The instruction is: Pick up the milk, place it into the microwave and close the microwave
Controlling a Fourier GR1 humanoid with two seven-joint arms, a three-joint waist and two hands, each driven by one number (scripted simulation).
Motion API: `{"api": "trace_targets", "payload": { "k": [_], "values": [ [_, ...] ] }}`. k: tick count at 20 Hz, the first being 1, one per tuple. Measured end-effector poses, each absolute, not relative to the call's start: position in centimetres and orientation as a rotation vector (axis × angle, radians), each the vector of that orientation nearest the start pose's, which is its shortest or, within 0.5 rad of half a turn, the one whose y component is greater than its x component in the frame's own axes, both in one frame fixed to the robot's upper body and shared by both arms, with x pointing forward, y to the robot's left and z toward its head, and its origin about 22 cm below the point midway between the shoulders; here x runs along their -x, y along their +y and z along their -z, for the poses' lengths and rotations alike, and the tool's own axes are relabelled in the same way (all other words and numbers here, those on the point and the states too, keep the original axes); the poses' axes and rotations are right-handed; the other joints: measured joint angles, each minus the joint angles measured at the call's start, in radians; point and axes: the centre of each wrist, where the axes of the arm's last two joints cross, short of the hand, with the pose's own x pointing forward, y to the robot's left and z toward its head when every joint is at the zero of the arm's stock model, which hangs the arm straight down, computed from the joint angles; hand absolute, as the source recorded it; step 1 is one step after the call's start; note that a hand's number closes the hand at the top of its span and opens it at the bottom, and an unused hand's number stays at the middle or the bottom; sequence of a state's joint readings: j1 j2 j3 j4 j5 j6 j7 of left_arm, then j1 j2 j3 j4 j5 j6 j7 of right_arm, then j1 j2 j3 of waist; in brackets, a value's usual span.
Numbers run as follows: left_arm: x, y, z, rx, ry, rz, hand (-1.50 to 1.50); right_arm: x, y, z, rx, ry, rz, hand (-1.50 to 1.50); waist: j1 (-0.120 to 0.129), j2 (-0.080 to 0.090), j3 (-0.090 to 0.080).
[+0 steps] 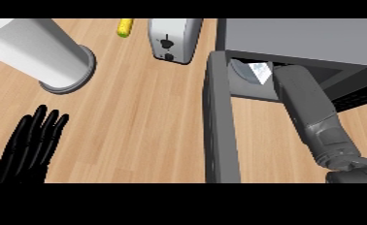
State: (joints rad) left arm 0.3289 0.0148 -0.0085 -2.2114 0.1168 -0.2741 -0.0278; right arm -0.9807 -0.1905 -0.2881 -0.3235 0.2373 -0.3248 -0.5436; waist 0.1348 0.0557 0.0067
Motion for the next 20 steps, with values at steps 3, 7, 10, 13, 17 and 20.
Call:
{"api": "trace_targets", "payload": {
  "k": [3, 7, 10, 13, 17, 20],
  "values": [
    [-14.9, 24.8, -9.1, 0.153, -1.944, 0.124, -1.50, -43.4, -22.1, -2.9, 0.431, -1.821, -0.189, -1.50, -0.011, -0.005, -0.001],
    [-15.3, 24.3, -8.2, 0.163, -1.926, 0.140, -1.50, -43.0, -22.2, -1.8, 0.389, -1.830, -0.170, -1.50, -0.029, -0.010, -0.002],
    [-15.6, 23.8, -7.9, 0.178, -1.912, 0.149, -1.50, -42.3, -22.0, -0.5, 0.326, -1.834, -0.168, -1.50, -0.044, -0.016, -0.003],
    [-16.1, 23.7, -7.4, 0.195, -1.895, 0.163, -1.50, -41.6, -22.2, 0.8, 0.254, -1.840, -0.155, -1.50, -0.059, -0.021, -0.003],
    [-16.5, 22.7, -6.6, 0.241, -1.867, 0.195, -1.50, -40.2, -22.1, 3.1, 0.168, -1.841, -0.140, -1.50, -0.078, -0.030, -0.004],
    [-17.4, 22.1, -6.2, 0.270, -1.847, 0.254, -1.50, -39.5, -22.4, 4.0, 0.114, -1.842, -0.123, -1.50, -0.092, -0.036, -0.004]
  ]
}}
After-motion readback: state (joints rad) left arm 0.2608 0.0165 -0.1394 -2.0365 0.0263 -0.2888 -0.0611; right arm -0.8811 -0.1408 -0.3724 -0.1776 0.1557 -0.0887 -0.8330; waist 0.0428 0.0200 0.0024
